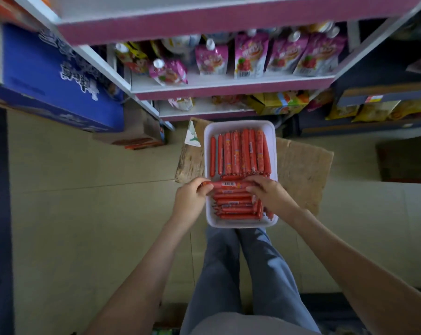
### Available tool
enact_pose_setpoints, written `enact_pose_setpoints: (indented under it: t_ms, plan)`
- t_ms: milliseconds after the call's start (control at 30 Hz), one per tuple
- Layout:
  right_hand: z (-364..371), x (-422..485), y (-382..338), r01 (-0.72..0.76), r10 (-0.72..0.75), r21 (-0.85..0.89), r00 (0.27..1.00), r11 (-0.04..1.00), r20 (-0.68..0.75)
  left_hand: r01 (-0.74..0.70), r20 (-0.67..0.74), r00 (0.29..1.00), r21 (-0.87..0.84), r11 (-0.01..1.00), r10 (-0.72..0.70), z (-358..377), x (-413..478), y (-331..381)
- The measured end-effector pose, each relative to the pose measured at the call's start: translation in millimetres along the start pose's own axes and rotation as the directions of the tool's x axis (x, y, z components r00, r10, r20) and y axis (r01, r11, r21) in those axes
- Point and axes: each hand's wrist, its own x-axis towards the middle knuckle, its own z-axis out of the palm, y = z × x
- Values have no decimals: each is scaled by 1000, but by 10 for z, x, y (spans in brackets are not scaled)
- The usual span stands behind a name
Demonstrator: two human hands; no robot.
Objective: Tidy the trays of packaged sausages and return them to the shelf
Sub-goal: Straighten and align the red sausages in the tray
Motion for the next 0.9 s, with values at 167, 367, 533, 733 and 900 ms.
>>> enact_pose_setpoints:
  t_ms: [167,367,533,733,900]
  plan:
    - [-754,-588,-991,175,-68,372,957,912,-282,84,25,995,-728,680,-96,-586,-291,803]
    - [-1340,-1197,-1857,385,-218,524,910,760,-352,-175,-57,957,-896,409,283,-1097,-779,1908]
    - [-1638,-1391,-2350,471,-303,413,860,779,-410,-395,-209,874,-832,389,438,-1476,-1012,2553]
    - [-1828,-1699,-2989,649,-598,-70,647,757,-473,-714,-394,633,33,699,666,-1825,-1213,2906]
    - [-1865,-1962,-3300,785,-705,-188,390,591,-592,-752,-373,382,407,519,846,-1934,-1249,3090]
